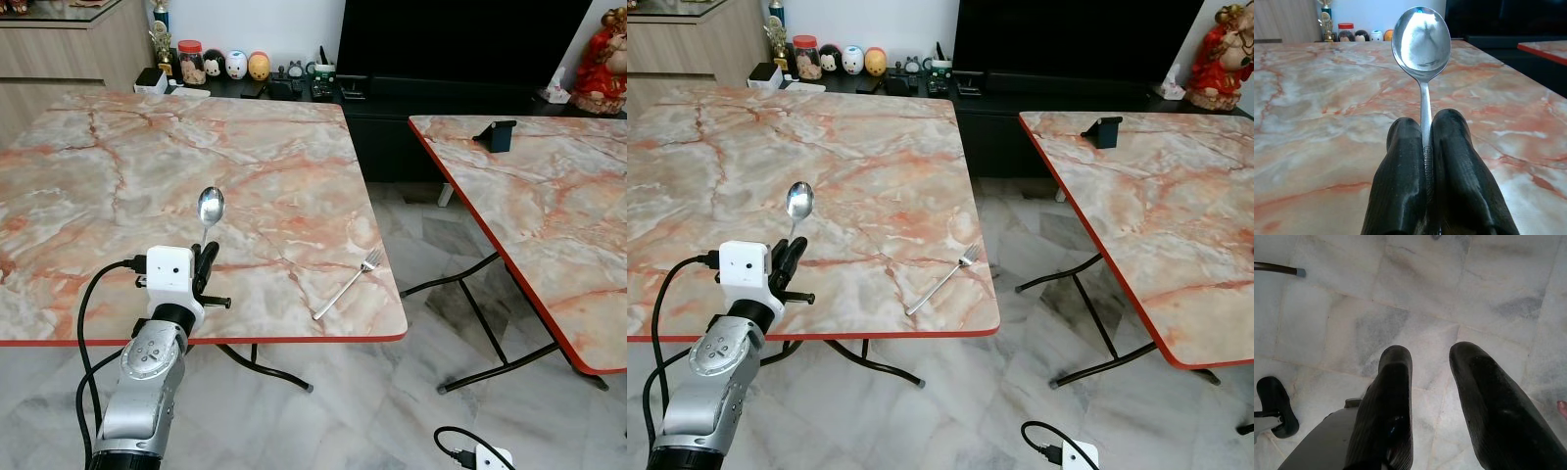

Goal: Setting the table

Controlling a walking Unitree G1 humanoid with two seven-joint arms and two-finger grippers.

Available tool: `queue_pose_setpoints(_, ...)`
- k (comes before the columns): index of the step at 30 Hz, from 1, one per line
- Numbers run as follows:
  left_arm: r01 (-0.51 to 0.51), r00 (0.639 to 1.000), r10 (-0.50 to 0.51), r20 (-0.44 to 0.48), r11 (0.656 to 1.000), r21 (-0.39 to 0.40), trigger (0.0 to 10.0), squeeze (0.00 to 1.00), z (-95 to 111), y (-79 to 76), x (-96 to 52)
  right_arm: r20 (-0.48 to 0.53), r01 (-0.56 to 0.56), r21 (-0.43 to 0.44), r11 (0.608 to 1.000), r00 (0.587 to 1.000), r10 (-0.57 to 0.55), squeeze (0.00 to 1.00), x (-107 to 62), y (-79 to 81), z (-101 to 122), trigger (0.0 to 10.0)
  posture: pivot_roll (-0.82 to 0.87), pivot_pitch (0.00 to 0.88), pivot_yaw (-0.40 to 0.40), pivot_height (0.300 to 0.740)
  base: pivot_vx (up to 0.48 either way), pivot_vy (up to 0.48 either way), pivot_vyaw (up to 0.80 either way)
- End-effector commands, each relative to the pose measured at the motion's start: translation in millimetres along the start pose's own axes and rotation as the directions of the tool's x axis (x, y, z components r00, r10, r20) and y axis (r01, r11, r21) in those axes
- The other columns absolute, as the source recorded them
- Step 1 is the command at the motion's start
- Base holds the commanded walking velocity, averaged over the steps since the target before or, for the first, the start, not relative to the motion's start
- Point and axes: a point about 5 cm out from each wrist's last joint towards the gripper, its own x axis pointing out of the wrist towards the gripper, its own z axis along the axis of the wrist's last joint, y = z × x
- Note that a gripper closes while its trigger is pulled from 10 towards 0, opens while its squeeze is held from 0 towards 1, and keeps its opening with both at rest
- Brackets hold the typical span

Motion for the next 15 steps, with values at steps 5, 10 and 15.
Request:
queue_pose_setpoints(5, 0.014, 0.999, -0.014, 0.029, 1.0, 0.01, 10.0, 0.0, 4.2, -4.1, -1.2, 0.01, 0.015, 0.0, 1.0, 1.0, -0.015, 0.0, 0.2, -5.4, 3.2, 10.0, 0.09, 0.0, -0.113, 0.74, 0.0, -0.284, 0.0)
queue_pose_setpoints(10, 0.014, 0.999, -0.015, 0.032, 1.0, 0.017, 10.0, 0.0, 4.4, -3.9, -0.4, 0.009, 0.015, 0.003, 1.0, 1.0, -0.015, 0.0, 0.2, -5.4, 3.1, 10.0, 0.09, 0.0, -0.113, 0.74, 0.0, -0.28, 0.0)
queue_pose_setpoints(15, 0.017, 0.999, -0.017, 0.035, 1.0, 0.017, 10.0, 0.0, 4.9, -4.3, -0.1, 0.009, 0.015, 0.005, 1.0, 1.0, -0.015, 0.0, 0.2, -5.3, 3.1, 10.0, 0.09, 0.0, -0.112, 0.74, 0.0, -0.281, 0.0)
